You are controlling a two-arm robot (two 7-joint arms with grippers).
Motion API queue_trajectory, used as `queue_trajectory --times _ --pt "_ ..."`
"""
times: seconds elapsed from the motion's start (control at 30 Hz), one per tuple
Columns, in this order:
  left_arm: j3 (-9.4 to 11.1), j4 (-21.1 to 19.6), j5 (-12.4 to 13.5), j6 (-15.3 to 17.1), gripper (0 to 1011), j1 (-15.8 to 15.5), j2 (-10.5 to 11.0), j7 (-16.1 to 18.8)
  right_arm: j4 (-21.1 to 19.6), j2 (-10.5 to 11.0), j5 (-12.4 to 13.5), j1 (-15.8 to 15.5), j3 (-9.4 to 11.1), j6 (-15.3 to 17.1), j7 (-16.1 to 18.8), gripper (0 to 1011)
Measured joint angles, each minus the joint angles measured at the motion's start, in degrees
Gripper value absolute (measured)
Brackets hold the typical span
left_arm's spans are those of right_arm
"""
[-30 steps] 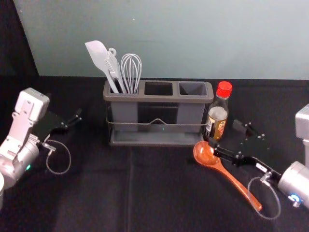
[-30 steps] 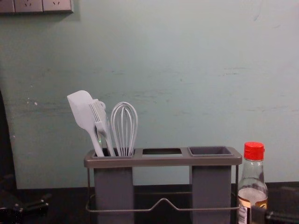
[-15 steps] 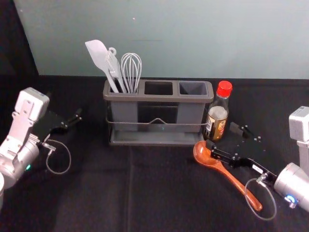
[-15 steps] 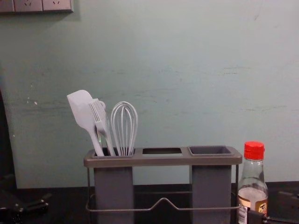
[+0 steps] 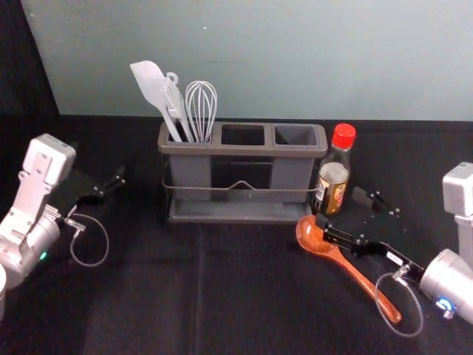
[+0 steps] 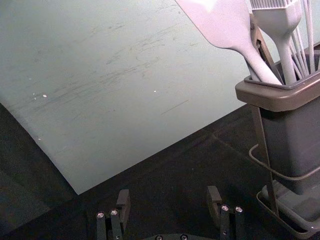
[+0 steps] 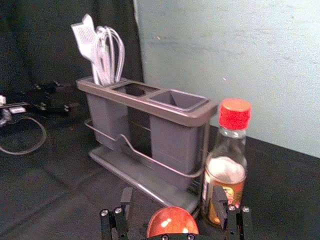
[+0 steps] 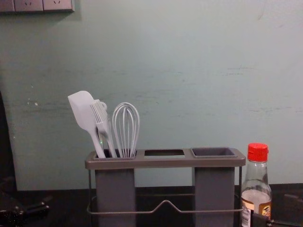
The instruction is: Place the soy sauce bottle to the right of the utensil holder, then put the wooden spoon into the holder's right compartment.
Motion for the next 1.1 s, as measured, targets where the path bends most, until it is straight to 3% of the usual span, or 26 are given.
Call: queue_trajectory --times 0.1,0.33,0.4,0.43,0.53,0.67,0.77,1.1 --pt "0.0 0.0 0.0 0.0 1005 0.0 0.0 0.0 -1.5 0.1 -1.5 -0.4 0.1 2.8 -2.3 1004" --pt "0.0 0.0 0.0 0.0 1005 0.0 0.0 0.0 -7.2 1.8 -1.0 -0.8 1.1 16.8 -5.4 1004" --pt "0.0 0.0 0.0 0.0 1005 0.0 0.0 0.0 -9.7 2.5 -0.4 -0.8 1.3 23.0 -6.8 1004" --pt "0.0 0.0 0.0 0.0 1005 0.0 0.0 0.0 -9.7 2.5 -0.4 -0.8 1.3 23.0 -6.8 1004" --pt "0.0 0.0 0.0 0.0 1005 0.0 0.0 0.0 -12.1 2.9 -0.3 -0.7 1.3 29.5 -8.8 1004" --pt "0.0 0.0 0.0 0.0 1005 0.0 0.0 0.0 -13.1 2.7 -0.6 -0.1 1.0 34.0 -10.1 1004" --pt "0.0 0.0 0.0 0.0 1005 0.0 0.0 0.0 -12.9 2.3 -0.9 0.6 0.6 35.5 -10.2 1004" --pt "0.0 0.0 0.0 0.0 1005 0.0 0.0 0.0 -5.3 0.0 -3.0 7.4 -3.8 39.1 -7.2 1004"
